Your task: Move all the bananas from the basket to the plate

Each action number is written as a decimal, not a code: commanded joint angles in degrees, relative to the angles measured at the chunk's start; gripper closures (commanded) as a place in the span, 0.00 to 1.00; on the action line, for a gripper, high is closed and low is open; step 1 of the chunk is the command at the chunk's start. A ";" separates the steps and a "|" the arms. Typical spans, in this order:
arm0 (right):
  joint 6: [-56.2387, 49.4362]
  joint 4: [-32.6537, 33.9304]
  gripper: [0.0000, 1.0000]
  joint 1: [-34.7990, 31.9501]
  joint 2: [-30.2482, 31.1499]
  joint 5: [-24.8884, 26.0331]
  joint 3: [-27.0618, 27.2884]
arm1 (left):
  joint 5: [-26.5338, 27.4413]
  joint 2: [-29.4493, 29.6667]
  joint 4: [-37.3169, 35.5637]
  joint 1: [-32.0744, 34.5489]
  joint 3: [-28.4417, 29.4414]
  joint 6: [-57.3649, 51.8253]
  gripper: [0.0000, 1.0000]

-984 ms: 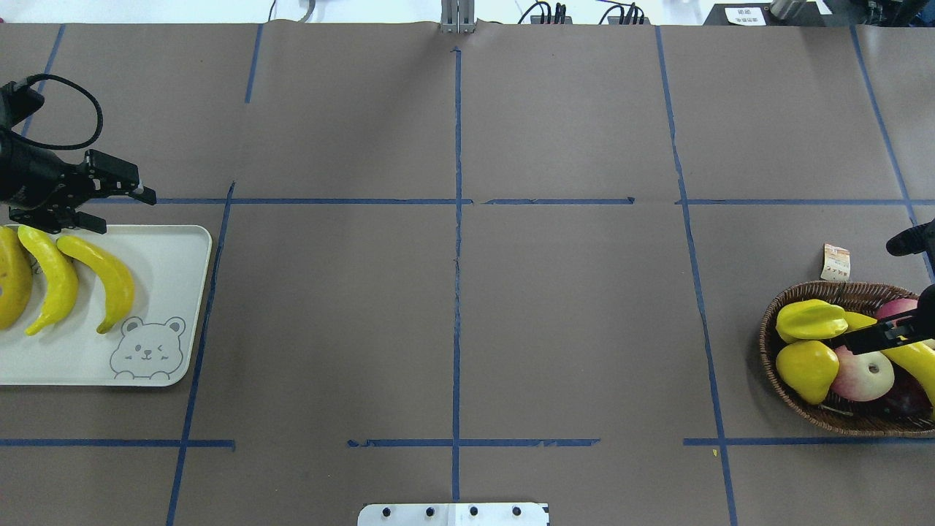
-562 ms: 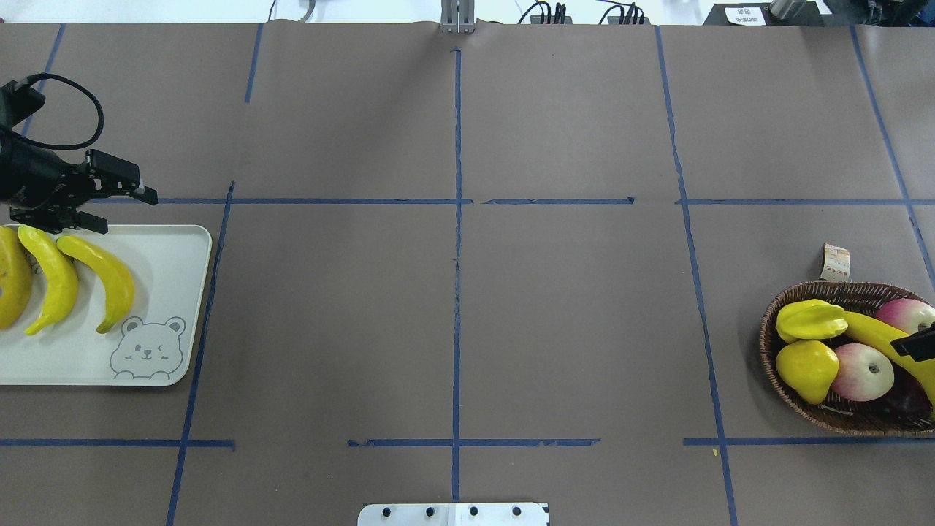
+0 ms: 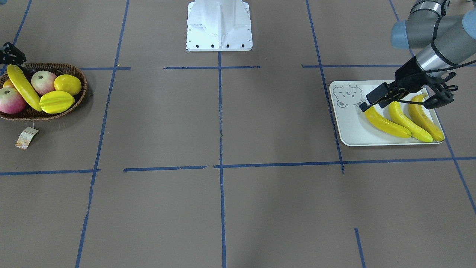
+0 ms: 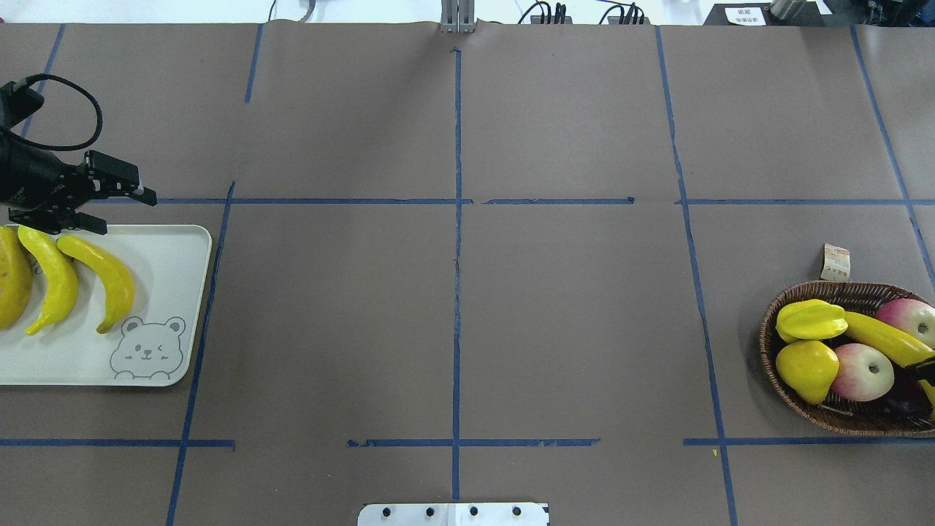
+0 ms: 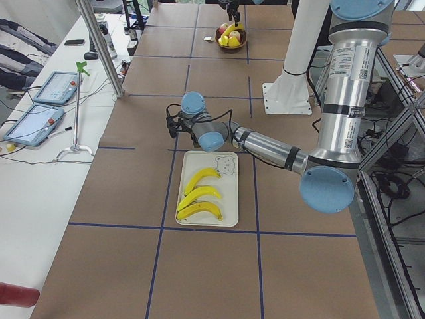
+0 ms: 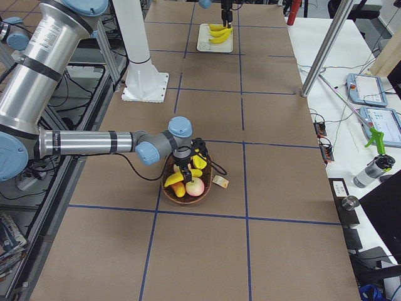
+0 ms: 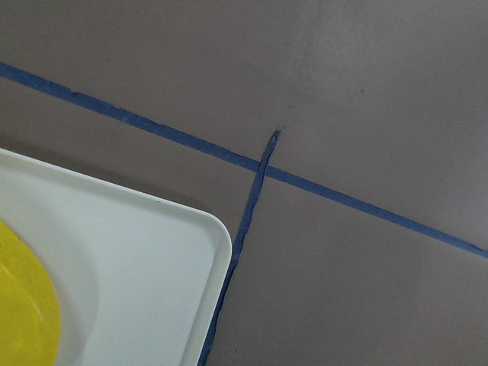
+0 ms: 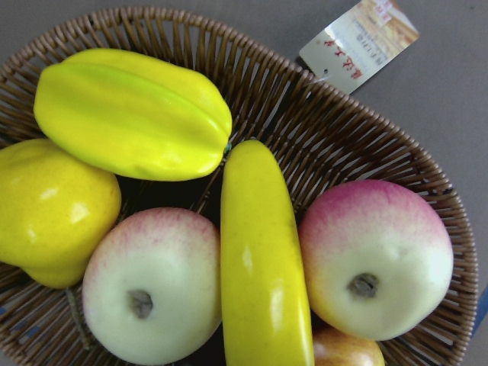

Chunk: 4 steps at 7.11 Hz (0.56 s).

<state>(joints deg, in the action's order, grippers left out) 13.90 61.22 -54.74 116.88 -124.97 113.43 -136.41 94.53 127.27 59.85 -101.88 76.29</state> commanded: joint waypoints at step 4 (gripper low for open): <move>0.34 0.22 0.75 4.90 0.89 0.95 -1.28 | 0.09 0.05 0.00 -0.35 0.36 0.00 0.00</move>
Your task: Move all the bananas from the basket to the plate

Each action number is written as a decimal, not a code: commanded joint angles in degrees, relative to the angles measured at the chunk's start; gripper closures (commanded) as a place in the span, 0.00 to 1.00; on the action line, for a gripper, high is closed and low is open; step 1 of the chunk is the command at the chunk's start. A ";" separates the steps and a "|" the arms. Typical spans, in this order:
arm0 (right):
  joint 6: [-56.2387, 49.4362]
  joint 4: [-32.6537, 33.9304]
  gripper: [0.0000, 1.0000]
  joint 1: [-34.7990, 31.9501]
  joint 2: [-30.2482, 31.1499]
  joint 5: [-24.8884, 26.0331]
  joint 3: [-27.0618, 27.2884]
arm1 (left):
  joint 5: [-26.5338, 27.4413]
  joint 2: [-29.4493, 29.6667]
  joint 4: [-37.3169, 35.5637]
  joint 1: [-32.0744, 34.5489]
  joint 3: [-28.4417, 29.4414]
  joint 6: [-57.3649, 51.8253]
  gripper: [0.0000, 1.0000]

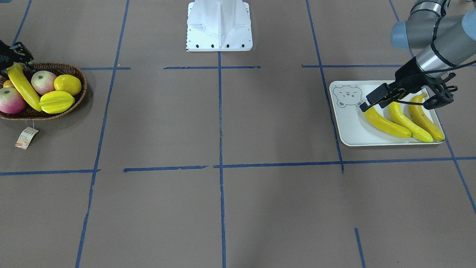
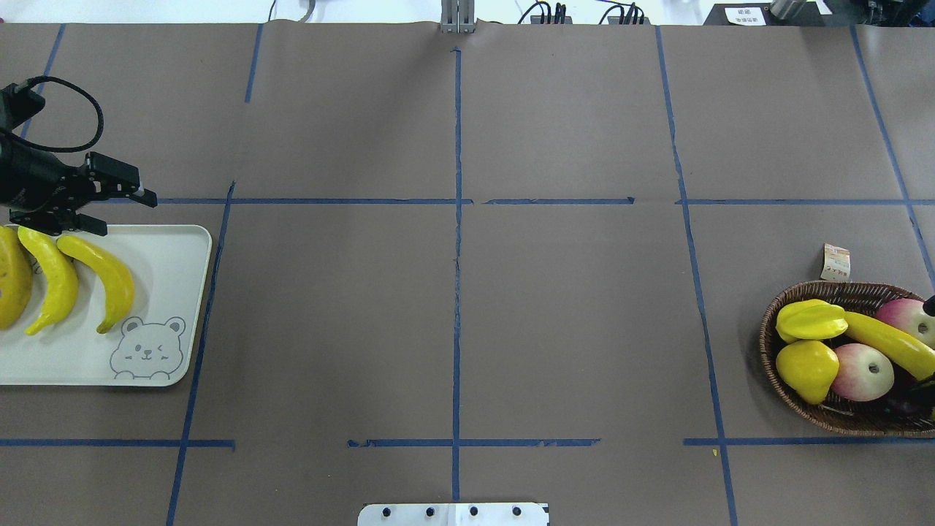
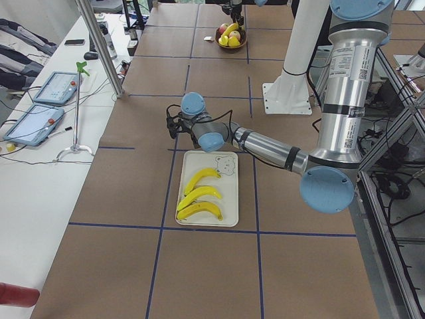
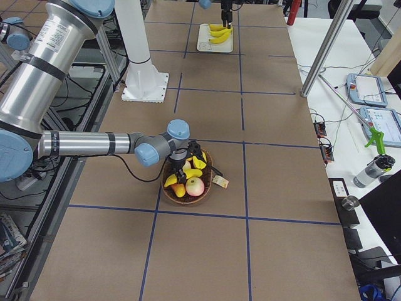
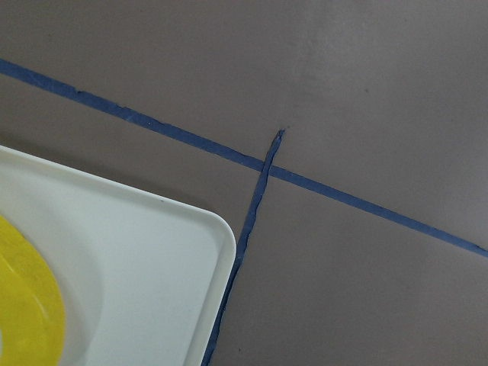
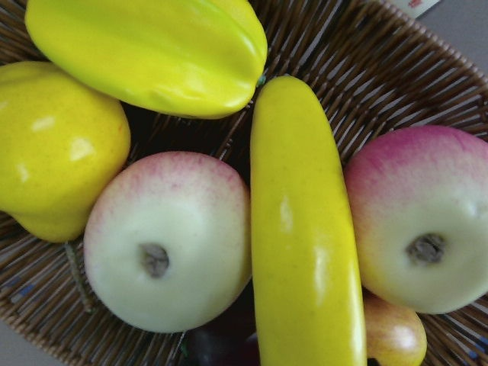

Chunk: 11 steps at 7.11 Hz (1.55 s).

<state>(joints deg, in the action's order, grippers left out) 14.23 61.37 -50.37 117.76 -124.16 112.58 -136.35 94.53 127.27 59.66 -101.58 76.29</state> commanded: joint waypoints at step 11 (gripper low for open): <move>30.79 -0.55 0.95 -8.80 -17.98 -11.37 3.25 | -0.15 5.04 0.35 -3.31 -0.19 0.62 0.00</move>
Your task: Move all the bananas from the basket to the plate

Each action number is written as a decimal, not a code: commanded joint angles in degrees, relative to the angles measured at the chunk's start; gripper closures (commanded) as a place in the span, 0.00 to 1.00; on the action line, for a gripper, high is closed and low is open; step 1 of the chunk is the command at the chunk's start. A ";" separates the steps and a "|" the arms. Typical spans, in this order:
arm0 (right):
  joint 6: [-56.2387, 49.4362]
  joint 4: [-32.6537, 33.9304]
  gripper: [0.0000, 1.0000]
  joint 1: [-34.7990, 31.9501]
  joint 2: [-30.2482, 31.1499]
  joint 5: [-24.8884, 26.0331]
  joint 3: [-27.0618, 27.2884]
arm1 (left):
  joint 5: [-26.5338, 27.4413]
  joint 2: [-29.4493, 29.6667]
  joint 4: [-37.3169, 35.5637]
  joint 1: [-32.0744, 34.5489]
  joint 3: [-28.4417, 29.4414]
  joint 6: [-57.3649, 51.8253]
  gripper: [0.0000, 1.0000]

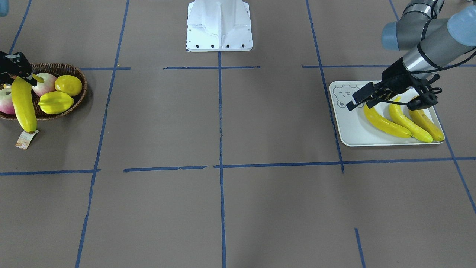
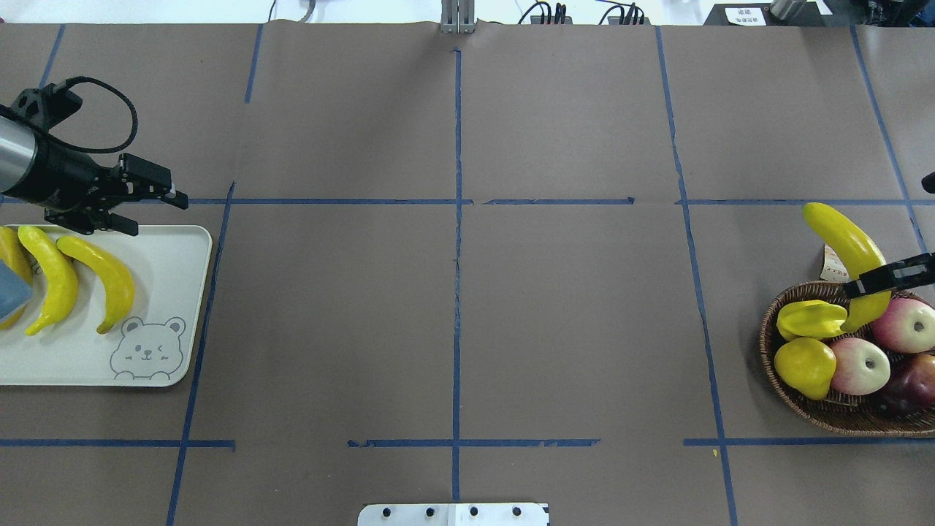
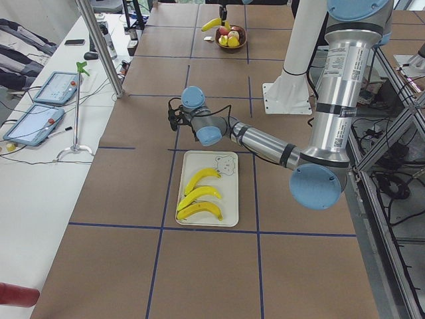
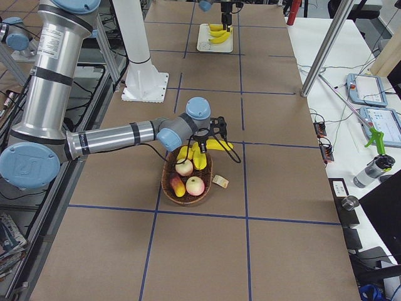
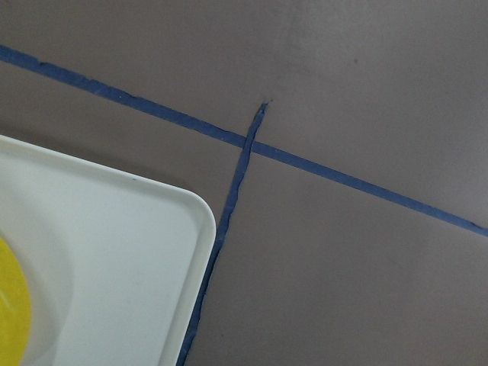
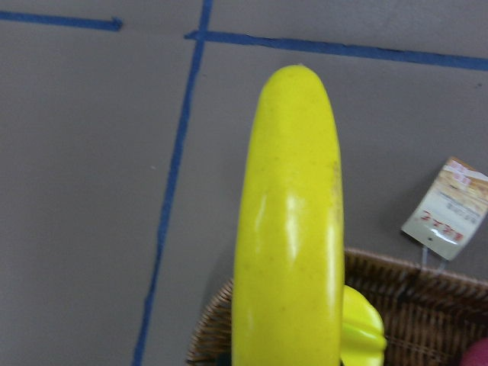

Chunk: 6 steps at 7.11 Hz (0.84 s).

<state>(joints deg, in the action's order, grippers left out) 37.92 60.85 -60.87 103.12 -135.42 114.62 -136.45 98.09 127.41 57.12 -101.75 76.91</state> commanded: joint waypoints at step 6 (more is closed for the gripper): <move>33.50 -2.93 0.93 19.18 -24.96 12.60 -0.10 | 3.45 15.18 0.29 -11.23 1.64 5.09 0.00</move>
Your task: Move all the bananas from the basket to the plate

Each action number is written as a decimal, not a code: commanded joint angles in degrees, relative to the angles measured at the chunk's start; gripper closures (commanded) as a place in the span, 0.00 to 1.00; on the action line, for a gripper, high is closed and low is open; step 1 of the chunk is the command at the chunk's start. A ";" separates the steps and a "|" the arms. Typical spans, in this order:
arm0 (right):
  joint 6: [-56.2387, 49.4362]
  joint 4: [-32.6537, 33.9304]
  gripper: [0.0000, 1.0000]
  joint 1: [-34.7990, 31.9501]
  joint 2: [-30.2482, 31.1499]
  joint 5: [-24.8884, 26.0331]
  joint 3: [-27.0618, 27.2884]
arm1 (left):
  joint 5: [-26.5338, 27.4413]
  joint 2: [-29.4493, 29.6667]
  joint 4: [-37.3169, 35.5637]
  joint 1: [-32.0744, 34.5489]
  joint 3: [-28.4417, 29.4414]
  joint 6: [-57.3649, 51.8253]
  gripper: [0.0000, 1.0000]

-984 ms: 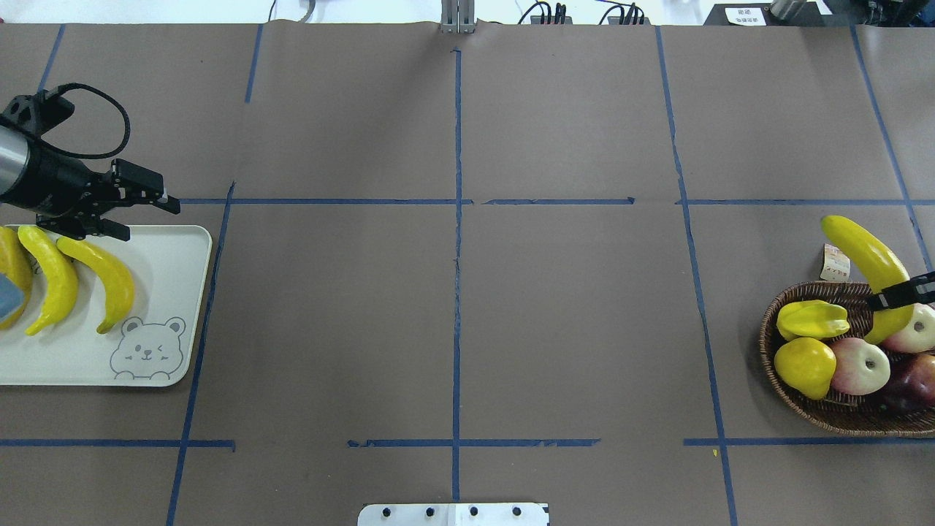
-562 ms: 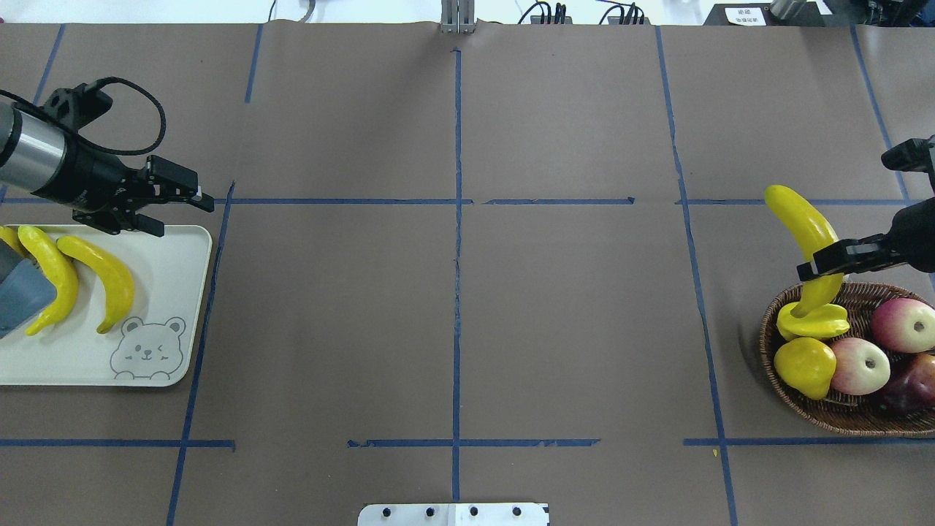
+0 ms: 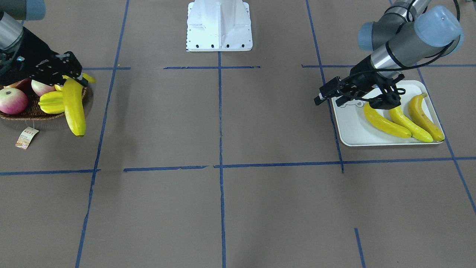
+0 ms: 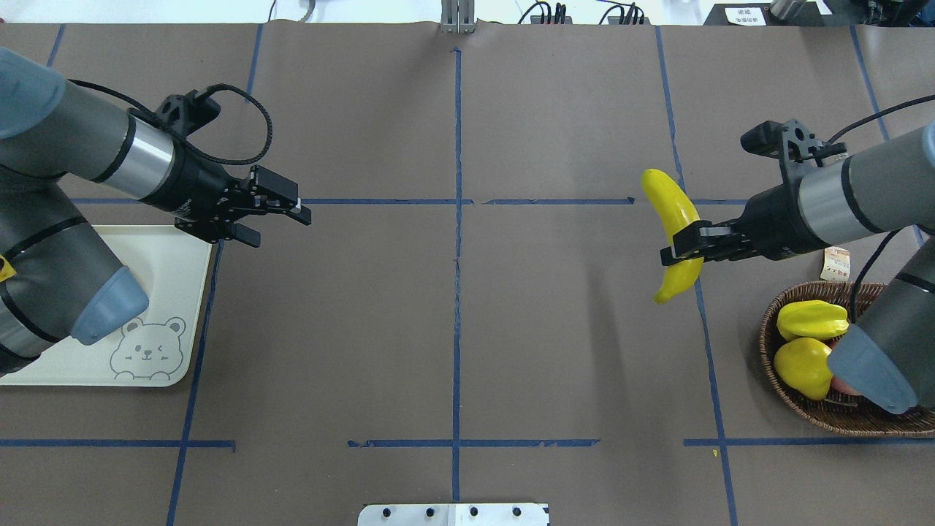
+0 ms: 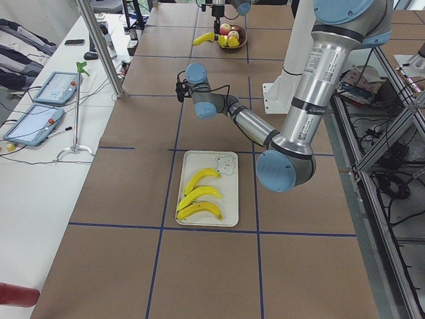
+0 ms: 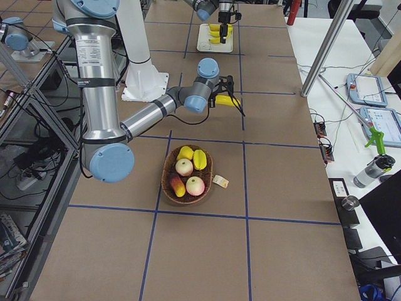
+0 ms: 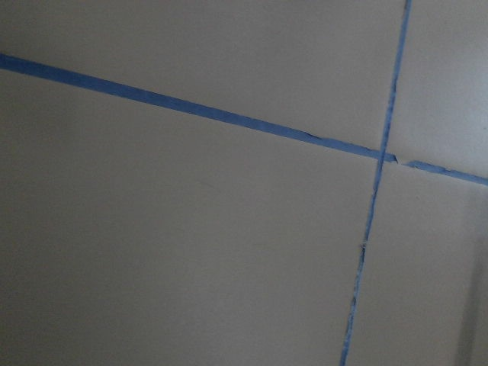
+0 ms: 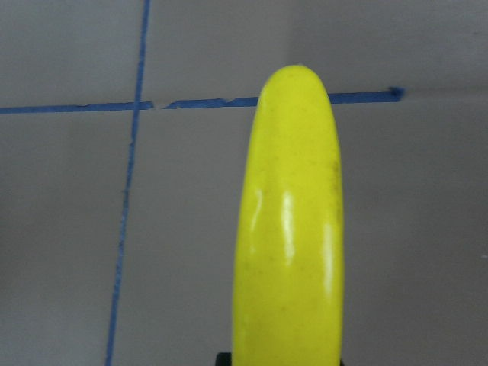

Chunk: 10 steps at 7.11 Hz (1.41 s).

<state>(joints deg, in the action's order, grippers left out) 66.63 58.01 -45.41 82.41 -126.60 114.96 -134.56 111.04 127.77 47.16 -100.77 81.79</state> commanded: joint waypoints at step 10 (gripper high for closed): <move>20.64 -18.99 0.93 23.18 -15.26 30.36 -9.14 | 16.33 17.72 2.84 -11.73 7.69 20.69 0.12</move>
<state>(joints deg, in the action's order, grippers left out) 87.13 39.00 -22.69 67.38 -96.86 105.87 -119.91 127.96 130.38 36.89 -93.54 101.59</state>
